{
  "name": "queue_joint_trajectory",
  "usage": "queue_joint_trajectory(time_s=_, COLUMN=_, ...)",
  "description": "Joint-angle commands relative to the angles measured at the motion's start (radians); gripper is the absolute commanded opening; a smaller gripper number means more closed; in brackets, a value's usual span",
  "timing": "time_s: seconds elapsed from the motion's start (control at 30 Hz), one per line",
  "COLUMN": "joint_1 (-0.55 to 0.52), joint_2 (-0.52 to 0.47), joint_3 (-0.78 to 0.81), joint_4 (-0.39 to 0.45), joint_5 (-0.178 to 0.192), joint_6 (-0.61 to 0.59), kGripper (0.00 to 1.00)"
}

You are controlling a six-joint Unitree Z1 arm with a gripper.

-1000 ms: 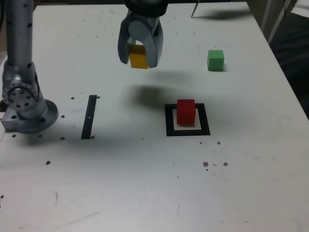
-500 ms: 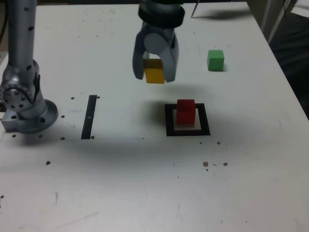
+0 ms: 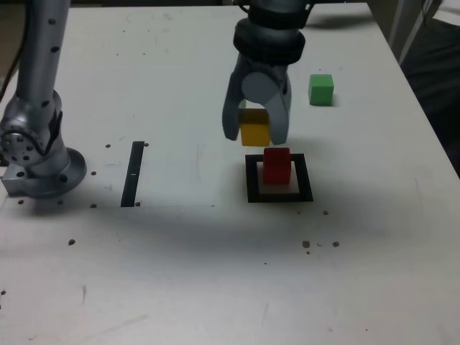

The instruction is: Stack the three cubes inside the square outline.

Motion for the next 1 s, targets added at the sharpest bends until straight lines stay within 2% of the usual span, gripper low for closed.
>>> queue_joint_trajectory(time_s=0.0, joint_1=-0.008, joint_2=0.013, joint_3=-0.012, joint_4=0.001, joint_5=-0.006, joint_6=-0.007, kGripper=0.36)
queue_joint_trajectory(time_s=0.3, joint_1=-0.021, joint_2=0.060, joint_3=-0.048, joint_4=0.000, joint_5=-0.029, joint_6=-0.014, kGripper=0.36)
queue_joint_trajectory(time_s=0.77, joint_1=-0.021, joint_2=0.093, joint_3=-0.066, joint_4=-0.017, joint_5=-0.024, joint_6=-0.013, kGripper=0.37)
queue_joint_trajectory(time_s=0.83, joint_1=-0.021, joint_2=0.092, joint_3=-0.065, joint_4=-0.024, joint_5=-0.021, joint_6=-0.012, kGripper=0.47)
queue_joint_trajectory(time_s=0.97, joint_1=-0.021, joint_2=0.089, joint_3=-0.059, joint_4=-0.038, joint_5=-0.013, joint_6=-0.009, kGripper=0.83)
